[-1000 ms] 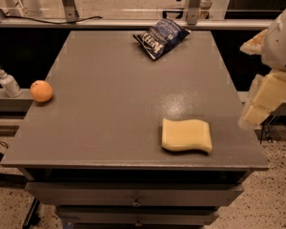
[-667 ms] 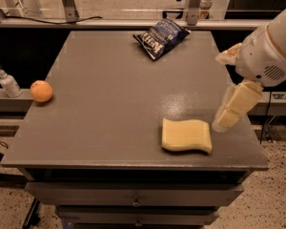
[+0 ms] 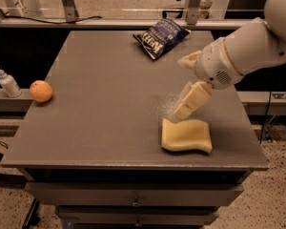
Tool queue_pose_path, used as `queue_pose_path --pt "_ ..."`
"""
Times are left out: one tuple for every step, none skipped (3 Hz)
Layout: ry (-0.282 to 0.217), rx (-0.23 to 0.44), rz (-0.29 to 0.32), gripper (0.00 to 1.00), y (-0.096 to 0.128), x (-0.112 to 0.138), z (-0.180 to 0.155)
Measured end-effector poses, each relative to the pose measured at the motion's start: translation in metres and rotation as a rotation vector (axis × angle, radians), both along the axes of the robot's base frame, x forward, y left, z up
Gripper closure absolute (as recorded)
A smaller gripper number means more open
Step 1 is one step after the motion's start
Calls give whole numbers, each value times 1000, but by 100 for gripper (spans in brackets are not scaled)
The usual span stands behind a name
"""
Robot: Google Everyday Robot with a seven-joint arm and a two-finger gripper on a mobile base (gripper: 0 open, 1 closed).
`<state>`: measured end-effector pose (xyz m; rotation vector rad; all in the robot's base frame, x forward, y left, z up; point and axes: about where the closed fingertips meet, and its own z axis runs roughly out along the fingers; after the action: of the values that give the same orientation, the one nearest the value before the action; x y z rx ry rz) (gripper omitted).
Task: Move orange near blue chip bag
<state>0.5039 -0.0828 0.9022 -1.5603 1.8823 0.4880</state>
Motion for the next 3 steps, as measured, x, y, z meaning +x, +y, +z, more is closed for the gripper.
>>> queue_pose_path --pt "-9 134 9 0 57 11 2" --pt "-9 134 9 0 57 11 2" --pt "-25 187 29 0 73 20 -6"
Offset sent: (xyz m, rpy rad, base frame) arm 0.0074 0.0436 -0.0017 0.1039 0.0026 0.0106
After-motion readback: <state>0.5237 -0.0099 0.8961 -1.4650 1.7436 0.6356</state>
